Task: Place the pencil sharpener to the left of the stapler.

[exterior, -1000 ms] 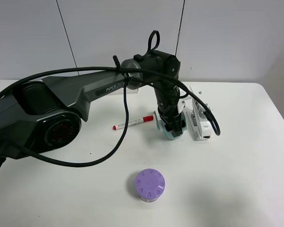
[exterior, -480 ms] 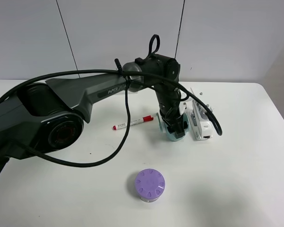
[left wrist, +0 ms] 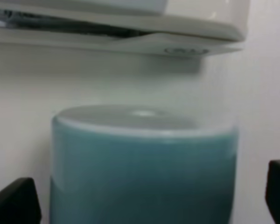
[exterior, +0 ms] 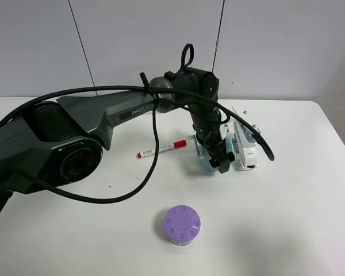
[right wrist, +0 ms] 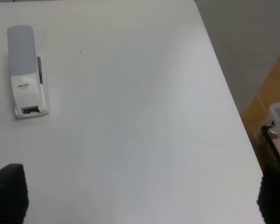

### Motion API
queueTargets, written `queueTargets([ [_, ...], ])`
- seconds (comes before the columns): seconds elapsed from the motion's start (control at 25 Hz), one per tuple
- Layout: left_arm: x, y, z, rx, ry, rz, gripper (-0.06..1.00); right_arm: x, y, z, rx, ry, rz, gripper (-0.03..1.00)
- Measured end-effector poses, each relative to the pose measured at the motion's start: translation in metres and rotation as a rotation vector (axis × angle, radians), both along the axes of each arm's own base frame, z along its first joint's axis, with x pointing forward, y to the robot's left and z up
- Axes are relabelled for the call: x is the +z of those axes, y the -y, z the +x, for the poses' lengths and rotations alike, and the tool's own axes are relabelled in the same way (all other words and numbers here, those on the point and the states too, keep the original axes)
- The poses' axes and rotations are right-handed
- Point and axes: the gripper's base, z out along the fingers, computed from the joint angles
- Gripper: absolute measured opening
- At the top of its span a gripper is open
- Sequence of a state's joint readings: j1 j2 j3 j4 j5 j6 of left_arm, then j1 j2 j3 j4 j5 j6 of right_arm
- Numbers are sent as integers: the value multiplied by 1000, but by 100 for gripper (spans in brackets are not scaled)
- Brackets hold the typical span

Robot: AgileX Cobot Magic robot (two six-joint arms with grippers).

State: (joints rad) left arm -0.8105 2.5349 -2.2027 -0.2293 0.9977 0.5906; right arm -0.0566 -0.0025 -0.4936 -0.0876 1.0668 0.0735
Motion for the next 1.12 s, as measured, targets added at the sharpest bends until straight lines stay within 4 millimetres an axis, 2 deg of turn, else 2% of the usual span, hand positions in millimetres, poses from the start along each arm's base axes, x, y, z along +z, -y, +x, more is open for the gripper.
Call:
queueTargets([
  [0.16,1,-1,-3,22,-36,4,99,0,0,0,0,0,0,99],
  [0.24,13,-2,-5,41,-52,3,99,0,0,0,0,0,0,99],
  [0.32,35,-4,-8,75,-57,-16,99,0,0,0,0,0,0,99],
  [0.4,69,-10,-9,144,-54,-58,99,0,0,0,0,0,0,99],
  [0.52,117,-30,-3,279,-32,-128,99,0,0,0,0,0,0,99],
  [0.64,151,-68,20,454,13,-166,99,0,0,0,0,0,0,99],
  [0.84,200,-158,57,700,139,-150,99,0,0,0,0,0,0,99],
  [1.0,241,-231,65,842,214,-138,99,0,0,0,0,0,0,99],
  [1.12,262,-285,67,935,268,-139,99,0,0,0,0,0,0,99],
])
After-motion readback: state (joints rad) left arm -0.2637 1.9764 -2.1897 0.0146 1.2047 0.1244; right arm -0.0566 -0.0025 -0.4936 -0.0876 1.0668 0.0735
